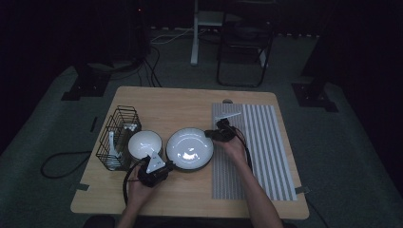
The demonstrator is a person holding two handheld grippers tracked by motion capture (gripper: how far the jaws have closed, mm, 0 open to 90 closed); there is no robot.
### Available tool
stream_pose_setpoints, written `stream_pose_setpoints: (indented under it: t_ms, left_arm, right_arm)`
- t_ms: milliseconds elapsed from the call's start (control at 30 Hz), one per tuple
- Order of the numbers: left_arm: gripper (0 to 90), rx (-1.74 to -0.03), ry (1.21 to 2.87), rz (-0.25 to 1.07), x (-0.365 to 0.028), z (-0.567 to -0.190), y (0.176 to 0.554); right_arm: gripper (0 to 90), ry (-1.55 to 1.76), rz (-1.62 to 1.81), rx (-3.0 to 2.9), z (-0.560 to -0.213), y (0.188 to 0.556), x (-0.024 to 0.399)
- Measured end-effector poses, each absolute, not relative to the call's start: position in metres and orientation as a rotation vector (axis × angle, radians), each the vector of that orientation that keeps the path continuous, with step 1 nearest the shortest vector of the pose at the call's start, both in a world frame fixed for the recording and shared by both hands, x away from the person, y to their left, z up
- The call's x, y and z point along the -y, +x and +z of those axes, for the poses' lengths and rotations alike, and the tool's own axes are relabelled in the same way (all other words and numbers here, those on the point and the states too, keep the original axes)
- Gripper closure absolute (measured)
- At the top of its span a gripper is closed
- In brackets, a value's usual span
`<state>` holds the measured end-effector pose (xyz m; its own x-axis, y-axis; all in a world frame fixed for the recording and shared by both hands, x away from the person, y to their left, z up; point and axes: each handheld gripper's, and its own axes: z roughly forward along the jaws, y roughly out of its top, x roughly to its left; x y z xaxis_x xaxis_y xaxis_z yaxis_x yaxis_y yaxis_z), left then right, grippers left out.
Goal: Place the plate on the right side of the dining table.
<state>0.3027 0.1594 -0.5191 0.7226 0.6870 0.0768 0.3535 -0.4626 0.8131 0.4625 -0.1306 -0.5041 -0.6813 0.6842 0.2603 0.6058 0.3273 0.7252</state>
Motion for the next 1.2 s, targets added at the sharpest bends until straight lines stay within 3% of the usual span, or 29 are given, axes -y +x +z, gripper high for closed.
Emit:
stream_pose_setpoints:
  t_ms: [300,433,633,933,1200]
  left_arm:
    - [80.2,-0.808,2.085,0.508,-0.157,-0.518,0.304]
    - [80.3,-0.810,2.087,0.509,-0.157,-0.518,0.304]
    - [80.1,-0.823,2.085,0.518,-0.156,-0.518,0.304]
    - [59.2,-0.799,2.104,0.533,-0.146,-0.512,0.302]
    - [50.6,-0.817,2.084,0.509,-0.139,-0.516,0.306]
  right_arm:
    - [86.3,1.250,1.339,-2.451,-0.504,0.458,0.139]
    - [80.4,1.274,1.340,-2.480,-0.507,0.460,0.136]
    - [86.3,1.289,1.289,-2.461,-0.506,0.457,0.134]
    - [87.3,1.297,1.275,-2.395,-0.495,0.448,0.142]
    - [87.3,1.302,1.233,-2.352,-0.488,0.445,0.149]
